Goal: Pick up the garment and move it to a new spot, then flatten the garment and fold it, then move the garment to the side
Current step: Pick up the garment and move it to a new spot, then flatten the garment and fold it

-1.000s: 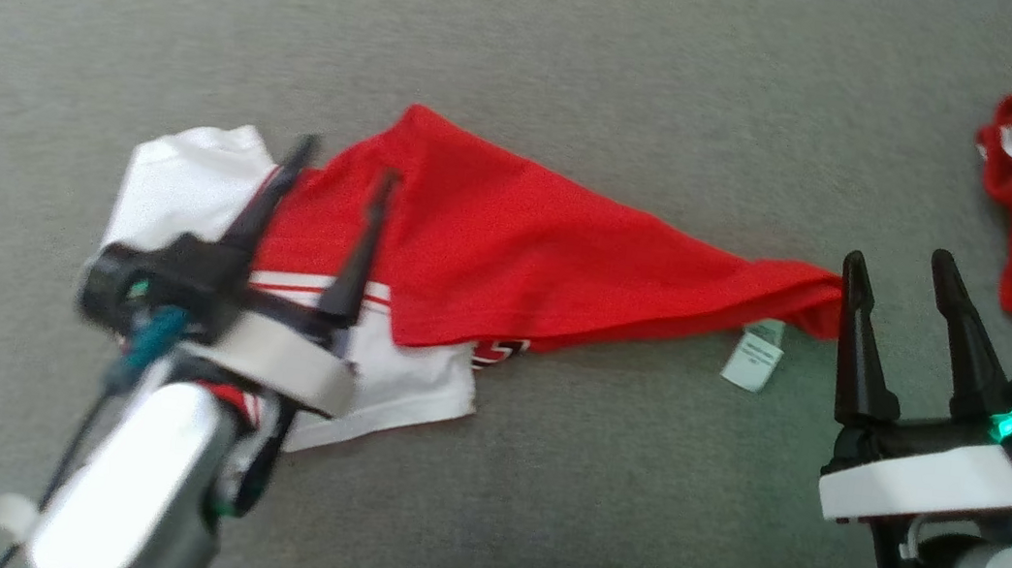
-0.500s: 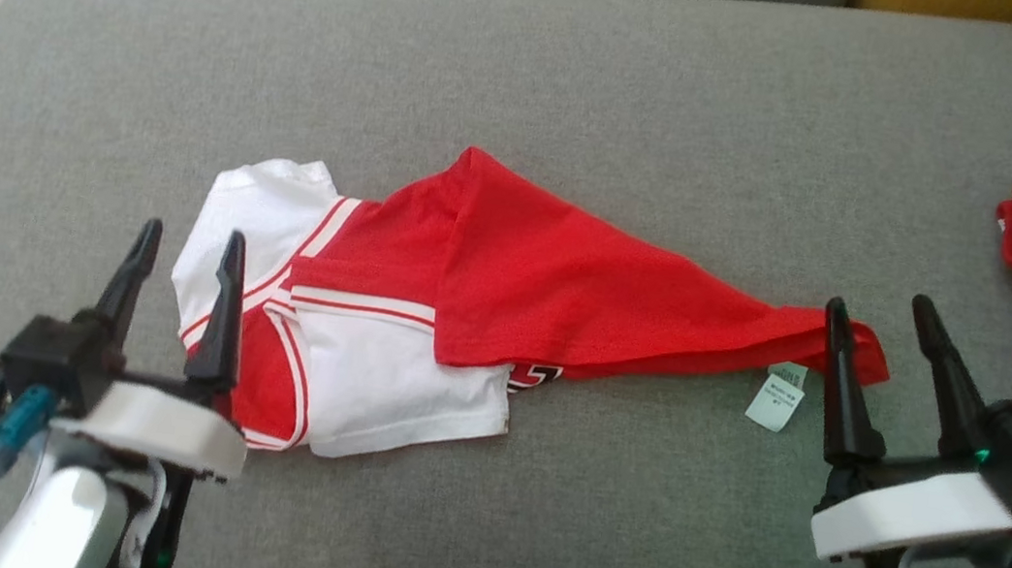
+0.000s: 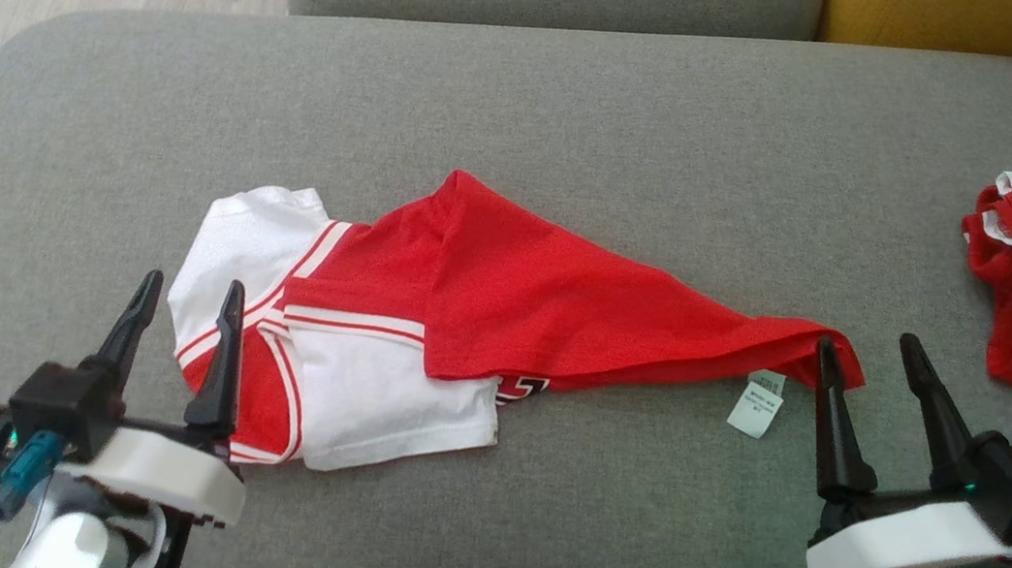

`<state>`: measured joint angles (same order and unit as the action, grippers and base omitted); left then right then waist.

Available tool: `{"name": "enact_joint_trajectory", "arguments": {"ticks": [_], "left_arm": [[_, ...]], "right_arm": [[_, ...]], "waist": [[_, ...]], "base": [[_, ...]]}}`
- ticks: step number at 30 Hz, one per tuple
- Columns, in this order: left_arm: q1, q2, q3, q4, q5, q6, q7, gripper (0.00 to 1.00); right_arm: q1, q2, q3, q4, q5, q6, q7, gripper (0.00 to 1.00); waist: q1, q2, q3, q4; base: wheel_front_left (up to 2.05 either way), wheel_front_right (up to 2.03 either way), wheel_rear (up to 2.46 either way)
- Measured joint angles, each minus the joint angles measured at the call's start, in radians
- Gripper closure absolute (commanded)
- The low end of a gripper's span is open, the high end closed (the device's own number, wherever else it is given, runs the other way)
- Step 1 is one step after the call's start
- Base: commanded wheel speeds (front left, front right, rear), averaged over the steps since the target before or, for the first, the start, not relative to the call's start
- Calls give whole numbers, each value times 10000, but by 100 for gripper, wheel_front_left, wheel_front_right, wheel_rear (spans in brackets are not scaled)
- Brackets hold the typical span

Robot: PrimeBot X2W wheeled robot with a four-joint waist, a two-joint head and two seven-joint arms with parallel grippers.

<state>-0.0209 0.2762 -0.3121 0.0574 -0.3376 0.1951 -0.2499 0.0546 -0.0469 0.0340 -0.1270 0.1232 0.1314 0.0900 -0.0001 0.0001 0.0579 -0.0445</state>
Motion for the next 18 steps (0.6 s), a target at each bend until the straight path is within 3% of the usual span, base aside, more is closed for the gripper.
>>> {"name": "enact_joint_trajectory", "arguments": {"ticks": [18], "left_arm": [[-4,2,13,-207,104,-13,0,0]], "right_arm": [[-4,2,-6,-105,2,0,31,0]], "waist": [[0,0,163,69]], "base": [[0,0,0]]}}
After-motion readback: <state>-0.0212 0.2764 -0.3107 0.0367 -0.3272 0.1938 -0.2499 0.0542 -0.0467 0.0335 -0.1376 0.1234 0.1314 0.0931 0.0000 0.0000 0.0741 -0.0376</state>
